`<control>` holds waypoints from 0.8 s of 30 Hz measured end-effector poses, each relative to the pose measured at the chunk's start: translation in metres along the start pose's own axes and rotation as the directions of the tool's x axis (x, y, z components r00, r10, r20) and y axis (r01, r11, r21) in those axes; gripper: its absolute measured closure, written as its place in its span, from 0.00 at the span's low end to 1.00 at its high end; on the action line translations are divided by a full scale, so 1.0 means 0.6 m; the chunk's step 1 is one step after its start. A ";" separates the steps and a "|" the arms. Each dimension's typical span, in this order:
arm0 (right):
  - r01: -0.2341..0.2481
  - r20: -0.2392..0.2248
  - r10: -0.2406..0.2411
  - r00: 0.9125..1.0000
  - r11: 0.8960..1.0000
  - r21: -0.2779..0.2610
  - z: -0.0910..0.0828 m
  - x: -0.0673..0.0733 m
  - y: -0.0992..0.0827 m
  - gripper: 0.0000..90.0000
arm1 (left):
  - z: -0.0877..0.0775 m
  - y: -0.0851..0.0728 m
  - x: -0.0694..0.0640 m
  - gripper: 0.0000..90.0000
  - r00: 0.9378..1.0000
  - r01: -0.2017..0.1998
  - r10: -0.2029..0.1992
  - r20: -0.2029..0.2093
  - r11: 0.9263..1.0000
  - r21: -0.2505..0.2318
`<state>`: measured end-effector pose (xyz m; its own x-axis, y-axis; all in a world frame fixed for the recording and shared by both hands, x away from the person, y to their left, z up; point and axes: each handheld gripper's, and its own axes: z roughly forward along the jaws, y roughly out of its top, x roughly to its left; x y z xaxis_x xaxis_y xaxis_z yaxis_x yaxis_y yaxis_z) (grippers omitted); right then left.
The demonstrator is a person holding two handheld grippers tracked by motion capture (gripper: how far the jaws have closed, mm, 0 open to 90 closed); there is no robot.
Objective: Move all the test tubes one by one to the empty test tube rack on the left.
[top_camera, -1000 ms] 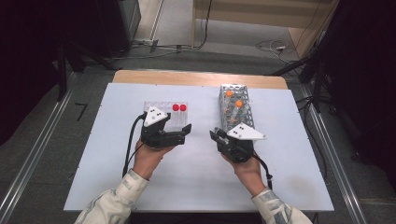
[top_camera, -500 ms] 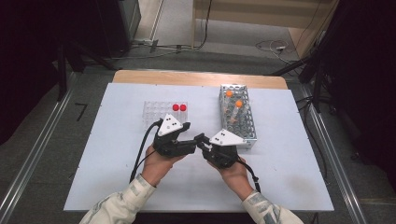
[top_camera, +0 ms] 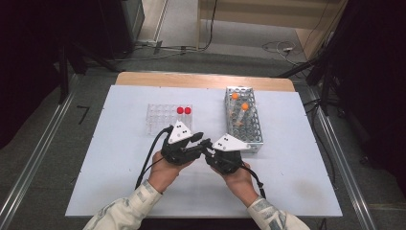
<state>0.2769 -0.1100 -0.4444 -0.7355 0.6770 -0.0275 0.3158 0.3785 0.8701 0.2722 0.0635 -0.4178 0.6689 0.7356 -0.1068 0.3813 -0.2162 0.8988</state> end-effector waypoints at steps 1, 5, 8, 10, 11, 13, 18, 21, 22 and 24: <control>0.001 0.000 -0.001 1.000 1.000 0.000 0.000 0.000 0.000 0.81 | 0.000 0.000 0.000 0.75 1.000 0.000 0.000 -0.003 1.000 0.000; 0.002 0.001 -0.002 1.000 1.000 0.000 0.000 0.000 0.000 0.81 | 0.000 0.000 0.000 0.77 1.000 -0.001 0.001 -0.001 1.000 0.004; 0.003 0.002 -0.003 1.000 1.000 0.000 0.000 0.000 0.000 0.81 | 0.001 -0.001 -0.001 0.77 1.000 0.003 -0.003 0.000 1.000 0.008; 0.007 0.003 -0.007 1.000 1.000 0.000 0.000 0.000 0.000 0.81 | 0.001 -0.001 -0.001 0.77 1.000 0.004 -0.004 -0.002 1.000 0.008; 0.007 0.003 -0.007 1.000 1.000 0.000 0.000 0.000 0.000 0.81 | 0.001 -0.002 -0.001 0.77 1.000 0.004 -0.004 -0.003 1.000 0.010; 0.007 0.002 -0.007 1.000 1.000 -0.002 0.000 0.001 0.000 0.81 | 0.002 -0.002 0.000 0.77 1.000 0.006 -0.006 -0.002 1.000 0.009; 0.009 0.003 -0.009 1.000 1.000 -0.001 0.000 0.002 0.000 0.81 | 0.001 -0.002 -0.001 0.83 1.000 0.001 -0.001 -0.010 1.000 0.008; 0.008 0.002 -0.008 1.000 1.000 0.000 0.000 0.002 0.000 0.81 | 0.001 -0.002 0.000 0.84 1.000 0.002 -0.001 -0.012 1.000 0.010; 0.009 0.001 -0.009 1.000 1.000 0.000 0.000 0.002 0.000 0.81 | 0.000 -0.002 0.000 0.84 1.000 0.002 -0.002 -0.014 1.000 0.008; 0.007 0.000 -0.007 1.000 1.000 -0.001 0.000 0.002 0.000 0.81 | 0.000 -0.002 0.000 0.85 1.000 0.000 0.000 -0.015 1.000 0.008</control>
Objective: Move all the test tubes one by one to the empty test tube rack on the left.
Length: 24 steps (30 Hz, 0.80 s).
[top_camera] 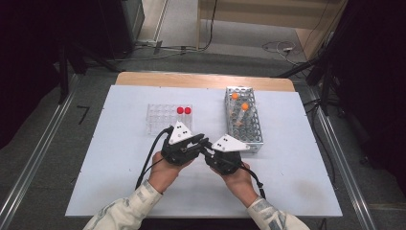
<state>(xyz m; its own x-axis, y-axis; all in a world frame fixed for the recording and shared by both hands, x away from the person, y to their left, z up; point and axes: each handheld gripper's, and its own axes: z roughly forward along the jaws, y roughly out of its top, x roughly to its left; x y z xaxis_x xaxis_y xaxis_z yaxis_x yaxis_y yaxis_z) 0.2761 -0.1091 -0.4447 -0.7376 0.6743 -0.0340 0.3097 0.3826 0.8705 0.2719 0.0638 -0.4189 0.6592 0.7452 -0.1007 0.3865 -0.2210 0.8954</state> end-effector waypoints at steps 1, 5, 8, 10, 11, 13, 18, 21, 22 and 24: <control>0.000 0.000 0.000 1.000 1.000 0.000 0.000 0.000 0.000 0.81 | 0.000 0.000 0.000 0.85 1.000 0.000 0.000 0.000 1.000 -0.001; -0.001 -0.007 0.001 1.000 1.000 -0.001 0.000 0.000 0.000 0.75 | -0.002 0.001 0.001 0.85 1.000 0.003 -0.003 0.000 1.000 -0.008; -0.001 -0.023 0.002 1.000 1.000 0.005 0.001 0.000 0.000 0.64 | -0.004 0.002 0.004 0.85 1.000 0.009 -0.009 -0.004 1.000 -0.012; -0.005 -0.032 0.005 0.999 1.000 0.011 0.002 -0.001 0.000 0.56 | -0.007 0.003 0.008 0.85 1.000 0.014 -0.014 -0.005 1.000 -0.015; -0.008 -0.038 0.009 0.999 1.000 0.014 0.002 -0.002 0.000 0.53 | -0.008 0.004 0.011 0.85 1.000 0.018 -0.018 -0.009 1.000 -0.017; -0.018 -0.044 0.019 0.999 1.000 0.023 0.003 -0.003 0.000 0.48 | -0.010 0.006 0.017 0.85 1.000 0.024 -0.024 -0.016 1.000 -0.020; -0.022 -0.049 0.023 0.999 1.000 0.021 0.000 -0.009 0.001 0.45 | -0.017 0.011 0.040 0.85 0.998 0.062 -0.063 -0.032 0.998 -0.028; -0.027 -0.049 0.028 0.998 0.999 0.018 -0.002 -0.012 0.001 0.45 | -0.025 0.016 0.052 0.85 0.996 0.075 -0.077 -0.048 0.997 -0.036; -0.028 -0.048 0.029 0.998 0.999 0.016 -0.002 -0.013 0.001 0.45 | -0.027 0.018 0.056 0.85 0.996 0.076 -0.078 -0.053 0.996 -0.038; -0.029 -0.046 0.029 0.999 0.999 0.018 -0.003 -0.014 0.001 0.44 | -0.032 0.022 0.063 0.85 0.995 0.081 -0.083 -0.062 0.996 -0.044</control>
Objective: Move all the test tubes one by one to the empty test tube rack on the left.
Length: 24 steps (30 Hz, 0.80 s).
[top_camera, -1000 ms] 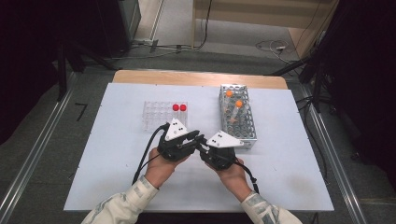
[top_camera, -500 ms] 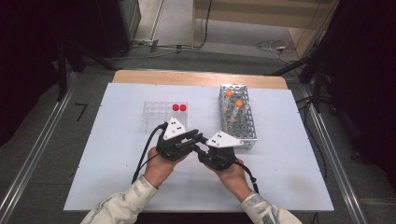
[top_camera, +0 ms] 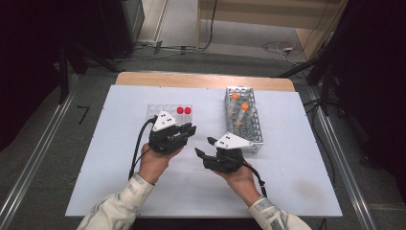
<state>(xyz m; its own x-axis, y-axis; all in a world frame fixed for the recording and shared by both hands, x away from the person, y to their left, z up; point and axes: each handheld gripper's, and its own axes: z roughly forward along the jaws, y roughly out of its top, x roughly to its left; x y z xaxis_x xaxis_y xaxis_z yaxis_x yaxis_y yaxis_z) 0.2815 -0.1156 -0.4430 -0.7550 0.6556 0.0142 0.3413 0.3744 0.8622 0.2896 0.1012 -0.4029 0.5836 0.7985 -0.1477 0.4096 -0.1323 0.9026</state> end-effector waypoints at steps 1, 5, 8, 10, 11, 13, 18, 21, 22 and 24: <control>-0.003 0.000 0.003 1.000 1.000 0.001 -0.001 0.000 0.000 0.44 | -0.002 0.002 0.004 0.85 1.000 0.005 -0.005 -0.005 1.000 -0.002; -0.005 0.001 0.005 1.000 1.000 -0.002 -0.003 -0.002 0.001 0.44 | -0.013 0.014 0.023 0.85 0.999 0.013 -0.014 -0.031 1.000 -0.011; -0.007 0.000 0.007 1.000 1.000 -0.003 -0.003 -0.003 0.001 0.44 | -0.022 0.028 0.034 0.85 0.998 0.011 -0.012 -0.058 1.000 -0.023; -0.004 0.001 0.004 1.000 1.000 -0.004 -0.003 -0.003 0.001 0.44 | -0.027 0.039 0.042 0.85 0.997 0.007 -0.009 -0.078 1.000 -0.026; -0.003 0.001 0.003 1.000 1.000 -0.005 -0.003 -0.004 0.001 0.44 | -0.029 0.044 0.047 0.85 0.996 0.005 -0.008 -0.088 1.000 -0.027; -0.001 0.002 0.001 1.000 1.000 -0.007 -0.004 -0.004 0.002 0.44 | -0.032 0.052 0.057 0.85 0.994 0.005 -0.008 -0.110 1.000 -0.029; -0.007 0.003 0.007 1.000 1.000 -0.006 -0.006 -0.005 0.002 0.44 | -0.031 0.065 0.078 0.85 0.987 0.005 -0.010 -0.162 1.000 -0.029; -0.008 0.004 0.008 1.000 1.000 -0.008 -0.007 -0.005 0.002 0.44 | -0.026 0.068 0.088 0.85 0.984 0.019 -0.023 -0.176 0.999 -0.026; -0.008 0.004 0.008 1.000 1.000 -0.008 -0.007 -0.005 0.002 0.44 | -0.023 0.069 0.091 0.85 0.983 0.021 -0.026 -0.181 0.999 -0.027; -0.008 0.005 0.008 1.000 1.000 -0.008 -0.007 -0.005 0.002 0.44 | -0.019 0.070 0.096 0.85 0.981 0.026 -0.031 -0.189 0.999 -0.026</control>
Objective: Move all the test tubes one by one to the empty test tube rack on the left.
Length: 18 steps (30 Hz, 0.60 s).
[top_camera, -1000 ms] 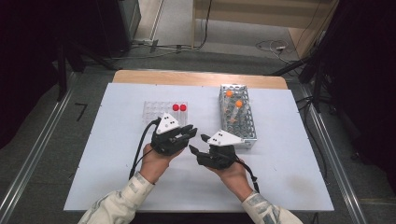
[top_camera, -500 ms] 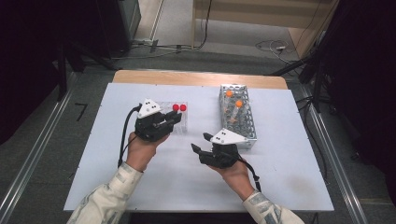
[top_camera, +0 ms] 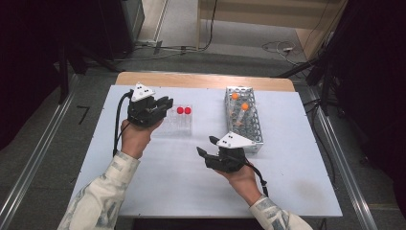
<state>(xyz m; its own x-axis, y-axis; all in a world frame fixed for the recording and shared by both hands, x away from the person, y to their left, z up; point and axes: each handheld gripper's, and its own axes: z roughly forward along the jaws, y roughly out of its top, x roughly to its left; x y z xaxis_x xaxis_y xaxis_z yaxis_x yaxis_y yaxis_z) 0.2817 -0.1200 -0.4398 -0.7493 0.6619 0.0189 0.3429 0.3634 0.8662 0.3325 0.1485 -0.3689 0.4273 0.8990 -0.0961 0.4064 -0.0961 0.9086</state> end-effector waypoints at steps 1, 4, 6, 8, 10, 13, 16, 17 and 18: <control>0.000 0.000 0.000 1.000 1.000 0.000 0.000 0.000 0.000 0.44 | 0.003 0.000 0.002 0.85 1.000 0.003 -0.003 -0.004 1.000 0.000; 0.001 0.000 -0.001 1.000 1.000 -0.002 0.000 -0.001 0.000 0.44 | 0.009 0.001 0.007 0.85 1.000 0.014 -0.014 -0.013 1.000 -0.002; 0.002 0.001 -0.002 1.000 1.000 -0.003 -0.001 -0.002 0.000 0.44 | 0.014 0.000 0.010 0.85 1.000 0.020 -0.020 -0.016 1.000 -0.007; -0.001 0.001 0.001 1.000 1.000 -0.002 -0.001 -0.002 0.000 0.44 | 0.018 0.000 0.013 0.85 1.000 0.022 -0.022 -0.021 1.000 -0.004; 0.000 0.000 0.000 1.000 1.000 -0.003 -0.001 -0.002 -0.001 0.44 | 0.021 -0.001 0.014 0.85 0.999 0.020 -0.020 -0.026 1.000 -0.005; 0.000 0.001 0.000 1.000 1.000 -0.003 -0.001 -0.001 0.000 0.44 | 0.026 -0.003 0.012 0.85 0.999 0.009 -0.009 -0.037 1.000 -0.001; 0.000 0.001 0.000 1.000 1.000 -0.003 -0.001 -0.001 0.000 0.44 | 0.032 -0.004 0.010 0.85 0.999 0.001 -0.001 -0.043 1.000 0.007; 0.000 0.001 0.000 1.000 1.000 -0.003 -0.001 -0.002 0.000 0.44 | 0.032 -0.004 0.011 0.85 0.999 -0.001 0.001 -0.042 1.000 0.008; -0.002 0.001 0.002 1.000 1.000 -0.002 -0.001 -0.001 0.000 0.44 | 0.033 -0.005 0.010 0.85 0.999 -0.003 0.003 -0.045 1.000 0.008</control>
<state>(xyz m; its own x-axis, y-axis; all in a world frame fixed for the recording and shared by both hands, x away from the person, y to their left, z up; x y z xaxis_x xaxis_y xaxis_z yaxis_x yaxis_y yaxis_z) 0.2820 -0.1210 -0.4399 -0.7482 0.6632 0.0201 0.3430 0.3607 0.8673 0.3501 0.1455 -0.3801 0.3920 0.9169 -0.0753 0.4115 -0.1016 0.9057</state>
